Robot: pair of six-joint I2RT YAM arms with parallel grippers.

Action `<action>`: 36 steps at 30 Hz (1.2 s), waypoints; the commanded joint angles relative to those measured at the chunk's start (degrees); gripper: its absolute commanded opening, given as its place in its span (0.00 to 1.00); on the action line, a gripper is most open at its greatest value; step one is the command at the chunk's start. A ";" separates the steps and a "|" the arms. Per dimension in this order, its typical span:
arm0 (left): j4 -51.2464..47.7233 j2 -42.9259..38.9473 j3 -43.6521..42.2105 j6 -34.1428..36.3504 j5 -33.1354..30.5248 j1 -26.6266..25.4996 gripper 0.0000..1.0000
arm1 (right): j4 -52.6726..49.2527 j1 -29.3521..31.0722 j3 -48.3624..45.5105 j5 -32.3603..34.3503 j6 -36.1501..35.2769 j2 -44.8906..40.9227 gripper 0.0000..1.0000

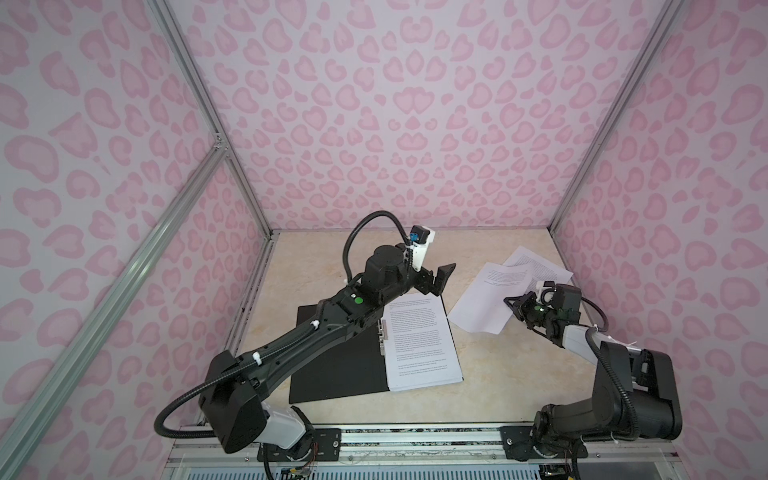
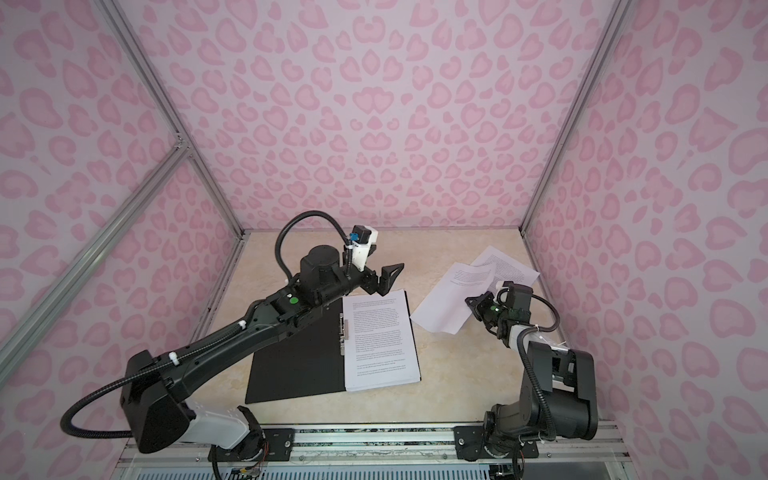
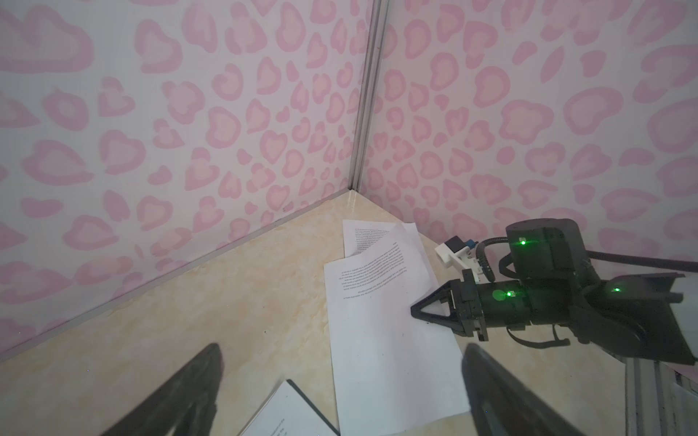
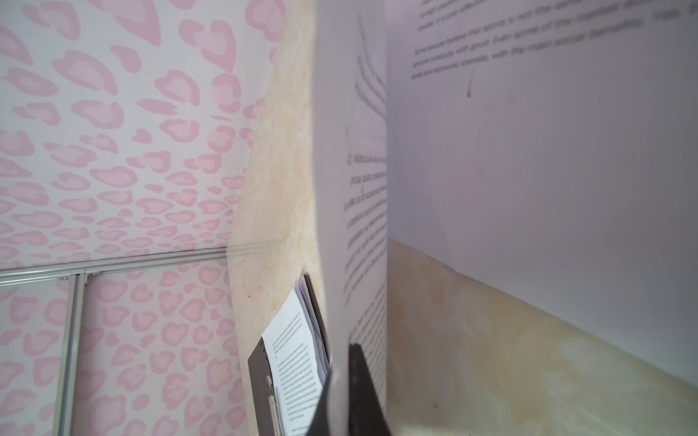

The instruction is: Put the files into the folder

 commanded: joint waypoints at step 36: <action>-34.43 -33.70 -24.41 -16.28 -8.59 5.58 0.98 | -30.30 33.98 35.80 8.59 -14.22 -6.03 0.00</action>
